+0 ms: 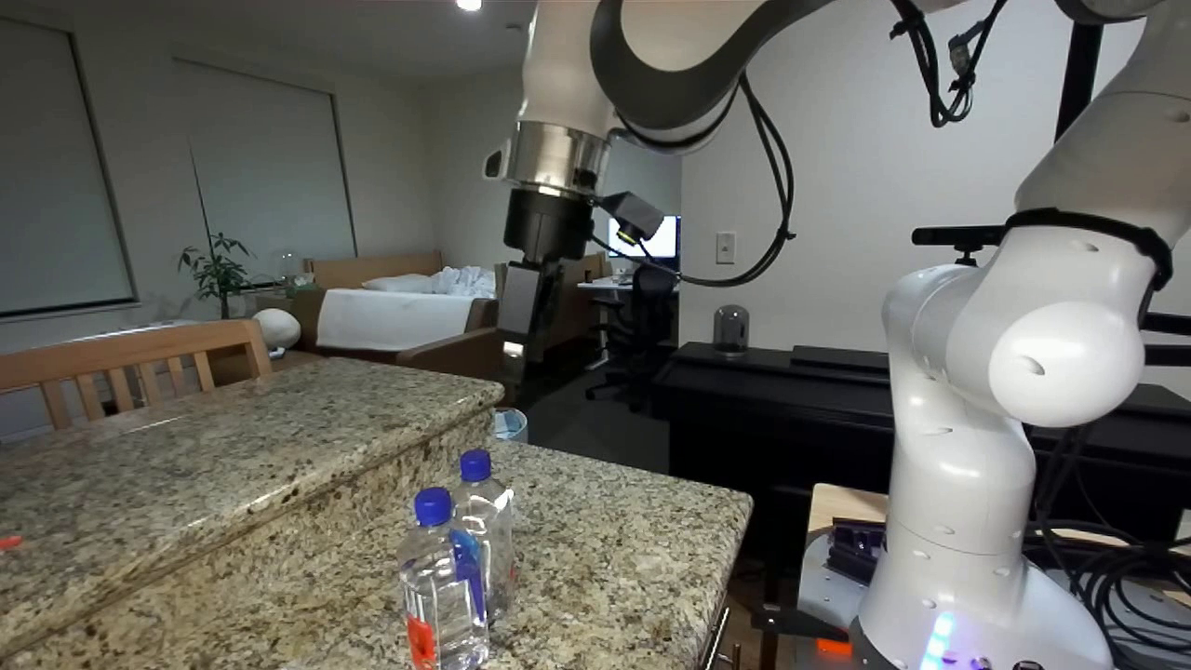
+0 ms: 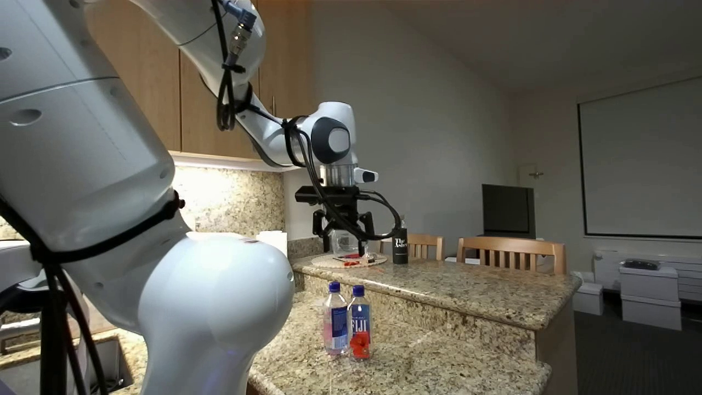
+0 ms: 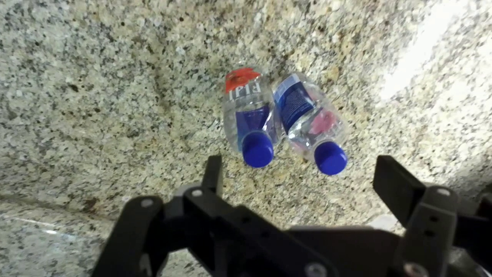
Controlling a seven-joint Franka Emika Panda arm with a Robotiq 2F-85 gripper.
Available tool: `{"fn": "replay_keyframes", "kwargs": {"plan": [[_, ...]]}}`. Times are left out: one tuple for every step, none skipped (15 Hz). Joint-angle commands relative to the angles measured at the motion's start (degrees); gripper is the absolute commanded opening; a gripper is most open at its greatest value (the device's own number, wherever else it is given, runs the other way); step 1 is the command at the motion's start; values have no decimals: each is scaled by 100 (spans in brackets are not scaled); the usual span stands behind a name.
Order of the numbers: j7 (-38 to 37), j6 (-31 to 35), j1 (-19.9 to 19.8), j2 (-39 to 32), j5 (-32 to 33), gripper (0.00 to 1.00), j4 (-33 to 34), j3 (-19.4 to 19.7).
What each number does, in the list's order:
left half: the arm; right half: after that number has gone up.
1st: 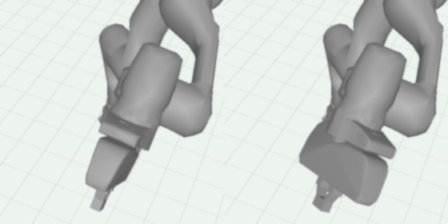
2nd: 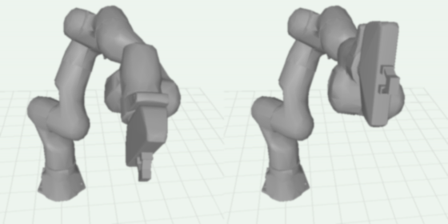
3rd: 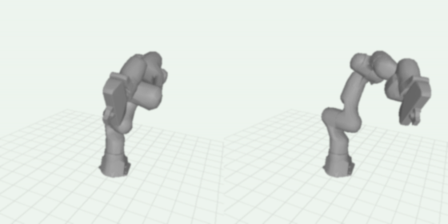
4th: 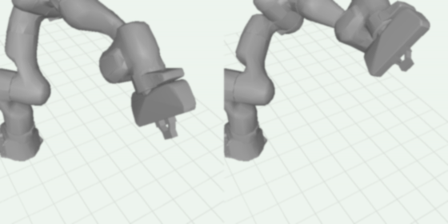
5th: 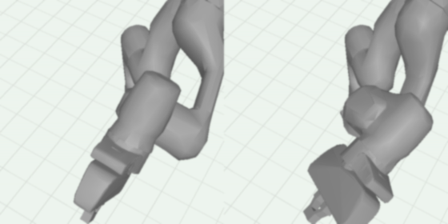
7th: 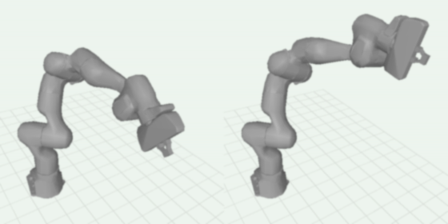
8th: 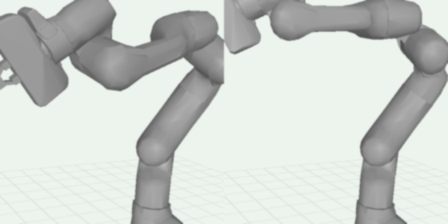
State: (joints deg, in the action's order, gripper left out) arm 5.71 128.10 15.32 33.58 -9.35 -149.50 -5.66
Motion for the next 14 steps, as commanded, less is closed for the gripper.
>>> {"fn": "replay_keyframes", "kwargs": {"plan": [[624, -579, 272, 278, -322, 100, -172, 257], [639, -741, 264, 298, -309, 100, -161, 257], [604, -830, 243, 340, -253, 100, -190, 208], [553, -927, 199, 386, -175, 100, -180, 164], [473, -1036, 173, 518, -102, 100, -228, 93], [345, -1210, 119, 626, -3, 100, -225, 22], [155, -1729, 24, 805, 160, 100, -97, -44], [362, -1233, 117, 358, -80, 100, -49, 48], [322, -1461, 87, 486, -19, 100, -42, 16], [310, -1580, 64, 603, 14, 100, -42, -4], [307, -1633, 55, 689, 25, 100, -44, -10], [306, -1645, 54, 735, 29, 100, -48, -11], [305, -1645, 54, 749, 30, 100, -51, -11], [305, -1645, 54, 749, 31, 100, -54, -11]]}}
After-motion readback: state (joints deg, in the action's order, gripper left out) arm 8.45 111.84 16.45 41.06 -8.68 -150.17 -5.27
